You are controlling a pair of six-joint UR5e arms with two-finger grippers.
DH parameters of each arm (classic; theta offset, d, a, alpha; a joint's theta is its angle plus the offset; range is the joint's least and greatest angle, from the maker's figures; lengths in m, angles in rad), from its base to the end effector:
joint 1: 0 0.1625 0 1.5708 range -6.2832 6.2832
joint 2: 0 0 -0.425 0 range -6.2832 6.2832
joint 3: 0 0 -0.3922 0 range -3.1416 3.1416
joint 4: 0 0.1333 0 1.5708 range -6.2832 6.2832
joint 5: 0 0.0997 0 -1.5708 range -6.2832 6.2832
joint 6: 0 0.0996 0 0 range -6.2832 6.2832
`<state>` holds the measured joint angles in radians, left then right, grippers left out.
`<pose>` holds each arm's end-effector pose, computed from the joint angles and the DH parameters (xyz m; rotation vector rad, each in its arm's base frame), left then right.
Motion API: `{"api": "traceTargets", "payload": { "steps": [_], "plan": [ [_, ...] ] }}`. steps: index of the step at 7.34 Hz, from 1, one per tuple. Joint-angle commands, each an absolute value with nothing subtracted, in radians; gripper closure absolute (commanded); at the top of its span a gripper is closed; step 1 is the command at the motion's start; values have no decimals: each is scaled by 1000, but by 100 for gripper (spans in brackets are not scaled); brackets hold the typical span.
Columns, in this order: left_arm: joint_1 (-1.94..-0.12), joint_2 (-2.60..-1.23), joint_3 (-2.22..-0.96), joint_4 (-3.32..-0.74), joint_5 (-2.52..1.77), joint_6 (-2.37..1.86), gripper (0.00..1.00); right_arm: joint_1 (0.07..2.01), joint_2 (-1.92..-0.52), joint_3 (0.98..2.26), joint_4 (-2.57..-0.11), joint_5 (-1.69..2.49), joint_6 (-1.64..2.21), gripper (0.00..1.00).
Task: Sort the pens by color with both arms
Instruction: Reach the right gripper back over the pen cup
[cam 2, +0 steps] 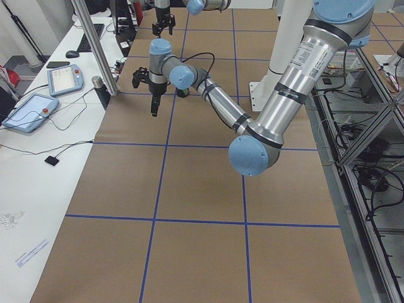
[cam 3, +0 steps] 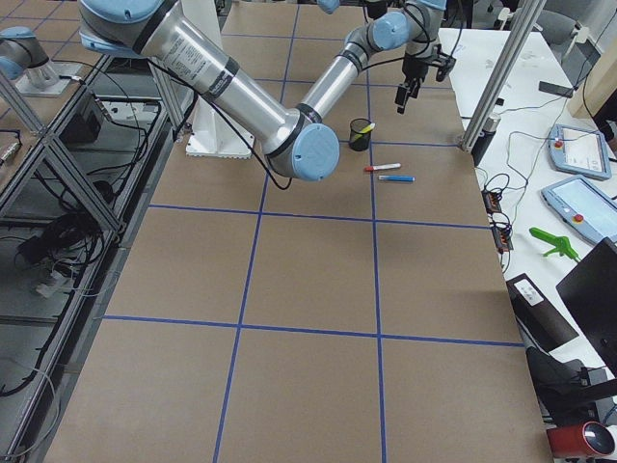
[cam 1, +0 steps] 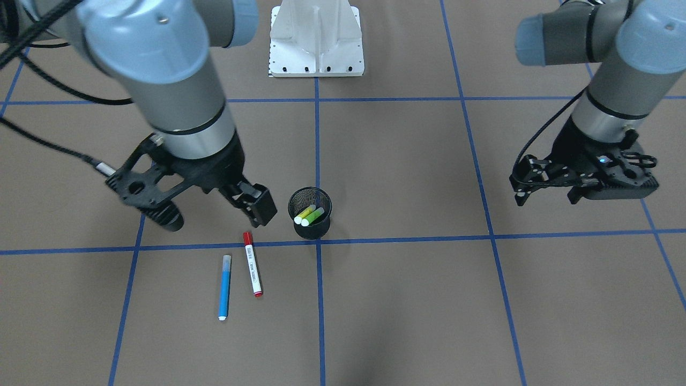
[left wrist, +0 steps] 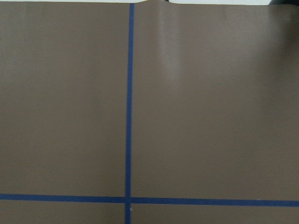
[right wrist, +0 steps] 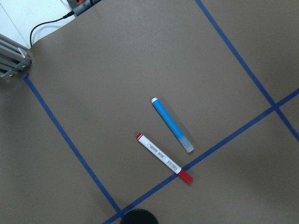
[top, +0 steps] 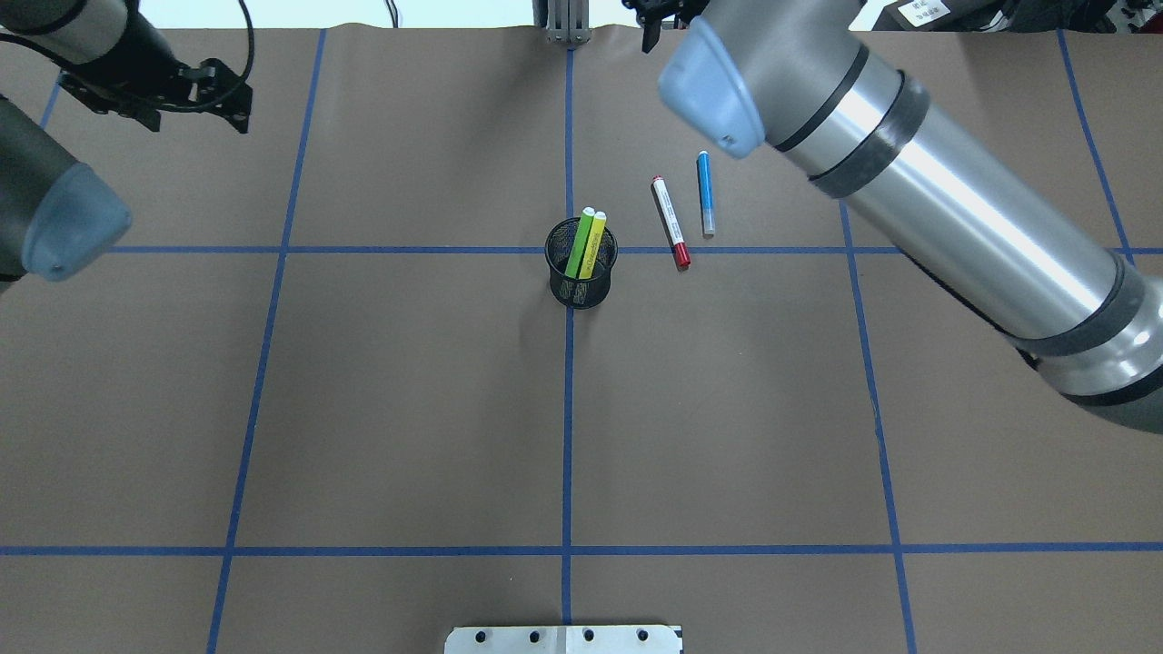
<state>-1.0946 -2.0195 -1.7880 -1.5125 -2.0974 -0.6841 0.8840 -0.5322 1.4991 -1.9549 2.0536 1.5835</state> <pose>0.2120 -0.5925 0.3169 0.2164 0.7511 -0.0373 -0.3897 -0.6125 0.0741 -0.1881 -0.7316 0.7143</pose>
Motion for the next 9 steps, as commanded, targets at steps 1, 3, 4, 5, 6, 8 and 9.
{"api": "traceTargets", "payload": {
  "steps": [1, 3, 4, 5, 6, 8, 9],
  "plan": [
    [-1156, -1915, -1784, -1516, -2125, -487, 0, 770, -534, 1493, -1945, 1915, 1761, 7],
    [-1212, -1870, -1746, -1517, -2187, -370, 0, 724, -549, 1464, -1817, 1858, 1750, 21],
    [-1247, -1870, -1694, -1525, -2244, -321, 0, 716, -560, 1416, -1695, 1847, 1720, 24],
    [-1274, -1868, -1660, -1526, -2259, -270, 0, 704, -578, 1376, -1627, 1844, 1622, 25],
    [-1285, -1867, -1655, -1526, -2261, -256, 0, 678, -574, 1370, -1631, 1842, 1520, 29],
    [-1287, -1867, -1657, -1528, -2261, -256, 0, 620, -577, 1370, -1634, 1798, 1514, 30],
    [-1287, -1867, -1658, -1528, -2261, -255, 0, 611, -569, 1370, -1634, 1798, 1519, 34]
  ]
}}
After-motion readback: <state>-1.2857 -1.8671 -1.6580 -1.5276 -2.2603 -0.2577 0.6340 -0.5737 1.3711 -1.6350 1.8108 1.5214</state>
